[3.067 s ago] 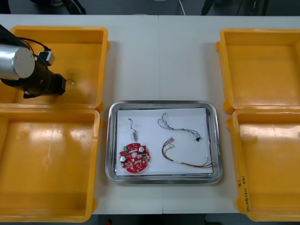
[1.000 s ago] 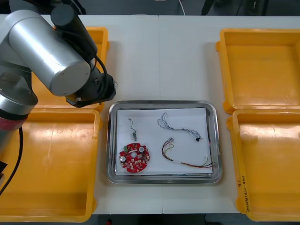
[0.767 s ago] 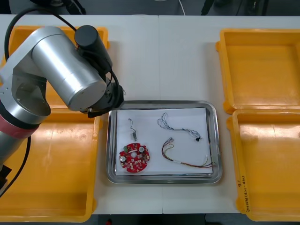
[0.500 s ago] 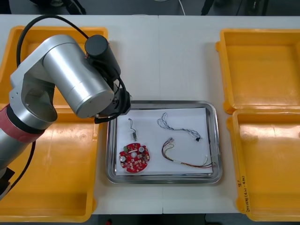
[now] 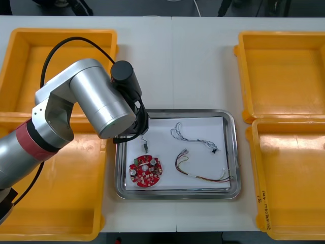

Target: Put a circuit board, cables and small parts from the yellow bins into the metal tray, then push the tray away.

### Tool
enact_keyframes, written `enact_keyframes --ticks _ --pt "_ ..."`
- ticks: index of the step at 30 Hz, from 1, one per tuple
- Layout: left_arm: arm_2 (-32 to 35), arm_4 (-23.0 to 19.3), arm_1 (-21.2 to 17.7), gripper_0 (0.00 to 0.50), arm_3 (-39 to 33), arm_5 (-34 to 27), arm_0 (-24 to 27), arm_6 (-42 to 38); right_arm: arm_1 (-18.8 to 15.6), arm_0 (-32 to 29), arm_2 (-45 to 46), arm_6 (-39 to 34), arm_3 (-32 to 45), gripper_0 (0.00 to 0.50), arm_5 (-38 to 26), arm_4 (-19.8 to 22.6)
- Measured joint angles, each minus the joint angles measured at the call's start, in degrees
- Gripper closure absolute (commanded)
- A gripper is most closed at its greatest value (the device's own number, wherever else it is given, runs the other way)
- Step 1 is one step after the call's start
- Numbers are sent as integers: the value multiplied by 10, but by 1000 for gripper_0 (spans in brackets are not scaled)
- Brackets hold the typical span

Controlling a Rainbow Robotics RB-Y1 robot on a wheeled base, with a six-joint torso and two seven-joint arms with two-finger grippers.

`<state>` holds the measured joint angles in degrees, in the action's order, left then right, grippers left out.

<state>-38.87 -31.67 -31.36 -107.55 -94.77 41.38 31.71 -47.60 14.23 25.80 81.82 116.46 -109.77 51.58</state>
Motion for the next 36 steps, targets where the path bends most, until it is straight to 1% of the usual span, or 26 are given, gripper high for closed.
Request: enact_keyframes --ticks 6,14,18,26,27,28,29,30,31,36 --pt "-19 1 0 500 2 13 0 -3 0 0 0 0 0 0 0 0" --pt "-33 0 0 500 9 39 0 -34 0 0 0 0 0 0 0 0" --pt "-41 0 0 500 25 56 0 -34 0 0 0 0 0 0 0 0" --pt "-46 0 2 500 35 65 0 -34 0 0 0 0 0 0 0 0" --pt "-47 0 2 424 35 65 0 -34 0 0 0 0 0 0 0 0" --pt "-48 0 2 309 35 65 0 -34 0 0 0 0 0 0 0 0" --pt "-48 0 2 148 35 65 0 -34 0 0 0 0 0 0 0 0" --pt "-48 0 2 50 35 65 0 -34 0 0 0 0 0 0 0 0" --pt "-48 0 2 19 35 65 0 -34 0 0 0 0 0 0 0 0" --pt "-48 0 2 0 35 66 0 -34 0 0 0 0 0 0 0 0"
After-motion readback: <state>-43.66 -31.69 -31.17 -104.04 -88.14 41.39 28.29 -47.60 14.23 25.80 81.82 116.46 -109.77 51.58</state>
